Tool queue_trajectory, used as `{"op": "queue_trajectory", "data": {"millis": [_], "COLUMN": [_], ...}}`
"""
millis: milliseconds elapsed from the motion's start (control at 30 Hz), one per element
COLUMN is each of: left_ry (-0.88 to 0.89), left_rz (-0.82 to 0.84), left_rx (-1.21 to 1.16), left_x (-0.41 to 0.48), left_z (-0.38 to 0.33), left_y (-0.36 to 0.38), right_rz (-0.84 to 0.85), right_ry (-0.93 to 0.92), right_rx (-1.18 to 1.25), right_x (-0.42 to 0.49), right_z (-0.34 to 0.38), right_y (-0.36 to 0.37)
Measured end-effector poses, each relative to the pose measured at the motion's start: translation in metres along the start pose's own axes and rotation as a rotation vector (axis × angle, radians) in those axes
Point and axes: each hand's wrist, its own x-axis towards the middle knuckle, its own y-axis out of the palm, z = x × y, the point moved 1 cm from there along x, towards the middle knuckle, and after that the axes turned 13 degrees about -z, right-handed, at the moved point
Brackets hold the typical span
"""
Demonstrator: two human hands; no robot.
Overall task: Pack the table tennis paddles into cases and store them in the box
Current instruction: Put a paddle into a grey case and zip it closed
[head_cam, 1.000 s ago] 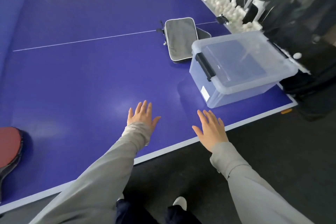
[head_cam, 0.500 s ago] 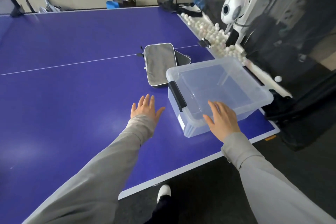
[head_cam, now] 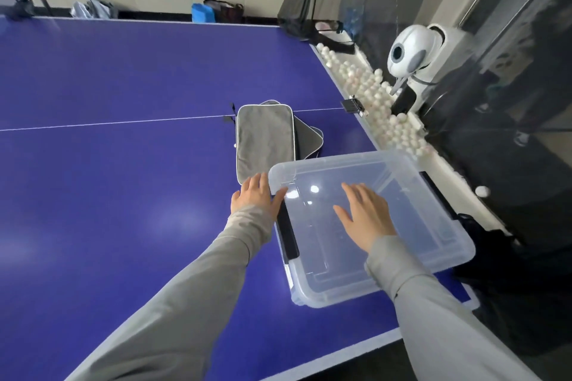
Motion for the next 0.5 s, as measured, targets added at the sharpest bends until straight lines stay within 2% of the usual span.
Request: {"op": "queue_trajectory", "data": {"millis": [267, 400, 500], "left_ry": [-0.211, -0.342, -0.419], "left_rz": [0.002, 0.1, 0.079], "left_rx": [-0.046, -0.096, -0.128], "left_x": [0.058, 0.069, 0.068], "left_z": [-0.024, -0.029, -0.027], "left_y": [0.021, 0.039, 0.047], "right_rz": [-0.025, 0.029, 0.095], "right_ry": [-0.098, -0.115, -0.112], "right_rx": [0.16, 0.199, 0.227], "right_x": [0.111, 0.174, 0.215], "right_z": [-0.005, 0.002, 0.01], "right_y": [0.022, 0.043, 0.065]}}
